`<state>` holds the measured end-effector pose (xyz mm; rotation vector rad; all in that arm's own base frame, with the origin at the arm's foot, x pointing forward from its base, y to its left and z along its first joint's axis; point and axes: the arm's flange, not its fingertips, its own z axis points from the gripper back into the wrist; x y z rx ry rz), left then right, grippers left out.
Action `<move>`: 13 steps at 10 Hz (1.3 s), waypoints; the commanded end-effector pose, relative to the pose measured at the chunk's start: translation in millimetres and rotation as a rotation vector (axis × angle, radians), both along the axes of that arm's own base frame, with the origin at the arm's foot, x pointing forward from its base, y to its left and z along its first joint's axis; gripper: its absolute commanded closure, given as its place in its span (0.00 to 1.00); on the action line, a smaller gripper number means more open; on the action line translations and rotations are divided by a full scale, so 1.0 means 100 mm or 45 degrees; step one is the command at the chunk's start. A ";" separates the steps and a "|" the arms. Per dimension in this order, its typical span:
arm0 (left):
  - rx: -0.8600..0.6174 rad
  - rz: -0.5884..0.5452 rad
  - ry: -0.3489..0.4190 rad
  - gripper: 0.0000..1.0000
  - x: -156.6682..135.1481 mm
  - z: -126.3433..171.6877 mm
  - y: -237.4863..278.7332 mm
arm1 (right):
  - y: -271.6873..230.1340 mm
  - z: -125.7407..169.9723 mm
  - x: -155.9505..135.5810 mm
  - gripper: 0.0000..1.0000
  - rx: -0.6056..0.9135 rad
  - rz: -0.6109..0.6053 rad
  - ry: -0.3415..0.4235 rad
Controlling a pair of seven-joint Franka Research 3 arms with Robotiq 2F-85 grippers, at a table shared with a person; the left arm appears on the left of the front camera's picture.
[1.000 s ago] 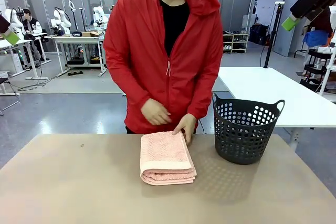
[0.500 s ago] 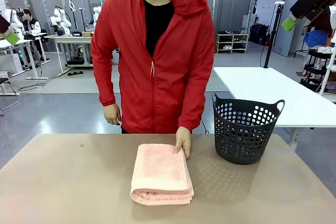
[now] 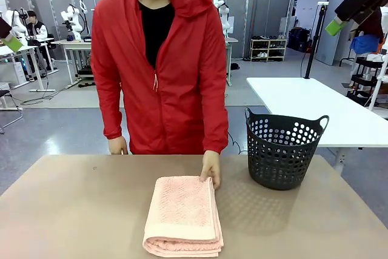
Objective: Fold the towel.
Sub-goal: Pick up the 100 cm Hotel Towel and place it on the left side of the table.
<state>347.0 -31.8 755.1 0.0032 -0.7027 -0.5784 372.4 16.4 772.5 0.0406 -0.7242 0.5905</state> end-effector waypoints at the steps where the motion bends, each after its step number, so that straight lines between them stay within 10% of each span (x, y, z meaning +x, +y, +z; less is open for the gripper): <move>1: 0.010 0.000 0.008 0.00 -0.01 0.00 0.01 | -0.02 -0.01 0.00 0.00 -0.009 0.010 -0.002; 10: -0.073 0.008 0.016 0.00 0.02 -0.07 -0.01 | -0.02 -0.01 0.00 0.00 -0.009 0.010 -0.002; 13: -0.291 0.012 0.171 0.00 0.09 -0.90 -0.10 | -0.02 -0.01 0.00 0.00 -0.009 0.010 -0.002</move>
